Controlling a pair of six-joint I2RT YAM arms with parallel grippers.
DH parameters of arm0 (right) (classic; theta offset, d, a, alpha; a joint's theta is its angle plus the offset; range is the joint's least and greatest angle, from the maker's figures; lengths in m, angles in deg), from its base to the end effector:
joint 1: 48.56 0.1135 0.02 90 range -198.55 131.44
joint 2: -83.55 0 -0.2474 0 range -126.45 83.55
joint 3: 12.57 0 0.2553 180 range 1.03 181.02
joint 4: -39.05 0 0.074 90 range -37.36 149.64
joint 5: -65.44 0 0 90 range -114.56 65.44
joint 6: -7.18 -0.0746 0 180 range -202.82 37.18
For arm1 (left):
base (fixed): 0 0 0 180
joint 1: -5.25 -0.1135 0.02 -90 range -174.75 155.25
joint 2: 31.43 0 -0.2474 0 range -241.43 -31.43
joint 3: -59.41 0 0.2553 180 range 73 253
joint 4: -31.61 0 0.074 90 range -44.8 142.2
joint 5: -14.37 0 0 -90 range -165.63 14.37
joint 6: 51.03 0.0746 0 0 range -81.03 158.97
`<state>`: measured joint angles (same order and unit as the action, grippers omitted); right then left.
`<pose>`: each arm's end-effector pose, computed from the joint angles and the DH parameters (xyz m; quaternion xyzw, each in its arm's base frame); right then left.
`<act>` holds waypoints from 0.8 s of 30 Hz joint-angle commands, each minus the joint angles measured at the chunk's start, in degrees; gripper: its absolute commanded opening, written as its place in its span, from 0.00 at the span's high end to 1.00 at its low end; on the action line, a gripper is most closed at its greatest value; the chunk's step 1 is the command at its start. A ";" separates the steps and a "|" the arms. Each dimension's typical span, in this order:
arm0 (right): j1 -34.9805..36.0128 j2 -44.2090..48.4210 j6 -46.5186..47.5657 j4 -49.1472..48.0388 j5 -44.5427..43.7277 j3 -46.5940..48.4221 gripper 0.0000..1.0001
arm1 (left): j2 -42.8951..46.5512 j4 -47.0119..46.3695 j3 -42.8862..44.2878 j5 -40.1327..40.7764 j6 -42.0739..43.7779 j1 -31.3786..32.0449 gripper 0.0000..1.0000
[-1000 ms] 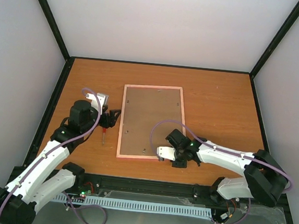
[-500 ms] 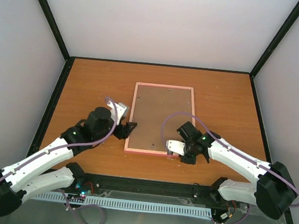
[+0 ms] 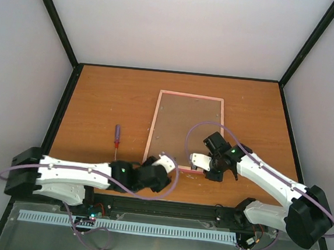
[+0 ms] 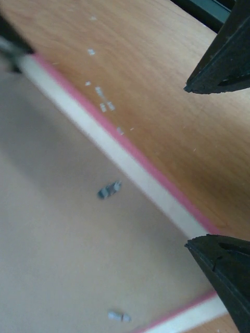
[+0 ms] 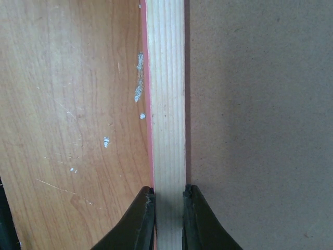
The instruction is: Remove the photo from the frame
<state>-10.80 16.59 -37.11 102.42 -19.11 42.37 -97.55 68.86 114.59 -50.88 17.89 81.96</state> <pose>0.1619 0.1344 0.1445 -0.6640 0.7353 0.0382 0.1300 0.0913 -0.2507 0.1856 0.3581 0.8427 -0.1310 0.3800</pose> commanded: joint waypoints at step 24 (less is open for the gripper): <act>-0.58 7.23 -1.00 5.26 7.89 2.13 0.97 | -16.90 -25.04 -6.53 21.54 30.50 7.22 0.33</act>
<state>-11.04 21.95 -37.88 107.40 -14.32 42.98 -112.44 50.20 108.64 -32.91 41.65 88.67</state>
